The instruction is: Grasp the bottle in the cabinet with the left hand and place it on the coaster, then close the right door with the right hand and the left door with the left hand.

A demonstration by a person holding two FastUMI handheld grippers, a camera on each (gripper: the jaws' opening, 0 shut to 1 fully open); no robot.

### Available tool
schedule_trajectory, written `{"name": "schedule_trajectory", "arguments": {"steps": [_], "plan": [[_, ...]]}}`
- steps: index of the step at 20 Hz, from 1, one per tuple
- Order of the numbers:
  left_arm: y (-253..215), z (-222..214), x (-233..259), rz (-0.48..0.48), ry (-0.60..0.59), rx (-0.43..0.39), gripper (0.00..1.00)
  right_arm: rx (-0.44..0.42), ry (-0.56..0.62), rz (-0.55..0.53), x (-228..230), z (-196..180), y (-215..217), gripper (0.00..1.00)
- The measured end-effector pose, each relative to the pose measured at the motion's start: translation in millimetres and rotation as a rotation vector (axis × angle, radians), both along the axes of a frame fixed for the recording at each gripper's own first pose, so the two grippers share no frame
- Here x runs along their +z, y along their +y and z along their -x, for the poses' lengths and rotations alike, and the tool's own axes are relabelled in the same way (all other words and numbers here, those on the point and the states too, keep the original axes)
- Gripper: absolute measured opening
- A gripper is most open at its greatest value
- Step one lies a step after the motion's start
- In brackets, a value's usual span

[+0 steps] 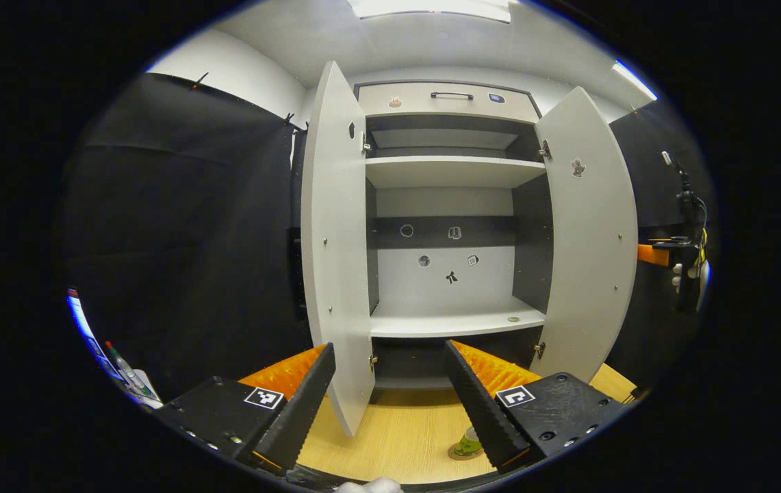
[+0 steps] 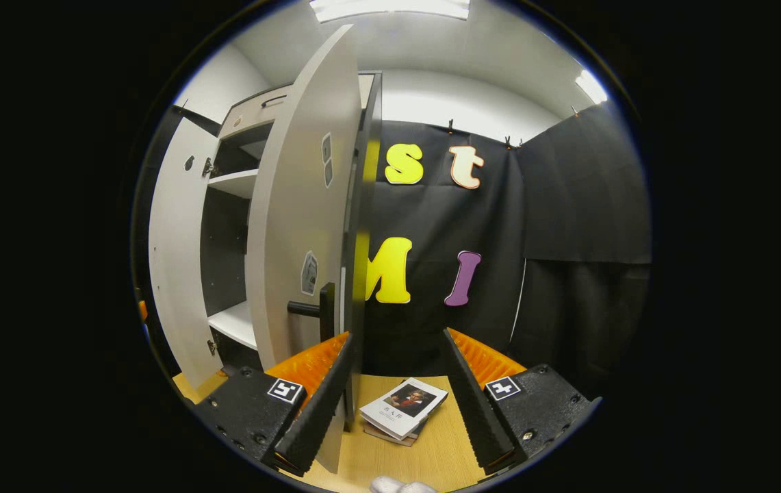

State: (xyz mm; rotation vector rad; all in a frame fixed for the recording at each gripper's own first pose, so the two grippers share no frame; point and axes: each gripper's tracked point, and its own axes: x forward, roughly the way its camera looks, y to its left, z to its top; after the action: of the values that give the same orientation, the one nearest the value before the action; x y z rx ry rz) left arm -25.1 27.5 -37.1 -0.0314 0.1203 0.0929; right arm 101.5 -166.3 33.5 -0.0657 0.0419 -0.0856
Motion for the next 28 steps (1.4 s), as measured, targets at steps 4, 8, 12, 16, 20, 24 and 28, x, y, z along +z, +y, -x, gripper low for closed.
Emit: {"name": "schedule_trajectory", "arguments": {"steps": [4, 8, 12, 16, 20, 24, 28], "plan": [[3, 0, 2, -0.006, -0.001, 0.012, 0.97, 0.085, 0.025, -0.05, -4, -1, 31, 0.8], [2, 1, 6, -0.015, -0.009, 0.017, 0.96, 0.169, 0.031, -0.046, -5, -6, 68, 0.8], [7, 11, 5, -0.017, -0.006, 0.05, 0.96, 0.226, 0.016, -0.024, -6, -19, 100, 0.8], [16, 18, 3, -0.022, 0.002, 0.076, 0.96, 0.315, 0.029, 0.029, -18, -30, 136, 0.79], [24, 24, 5, -0.026, -0.004, 0.093, 0.96, 0.348, 0.029, 0.047, -24, -22, 153, 0.82], [39, 23, -1, -0.025, 0.008, 0.103, 0.96, 0.375, 0.058, 0.037, -28, -8, 161, 0.82], [68, 13, -5, -0.03, 0.013, 0.116, 0.96, 0.355, 0.063, 0.031, -30, 17, 164, 0.82]]}}
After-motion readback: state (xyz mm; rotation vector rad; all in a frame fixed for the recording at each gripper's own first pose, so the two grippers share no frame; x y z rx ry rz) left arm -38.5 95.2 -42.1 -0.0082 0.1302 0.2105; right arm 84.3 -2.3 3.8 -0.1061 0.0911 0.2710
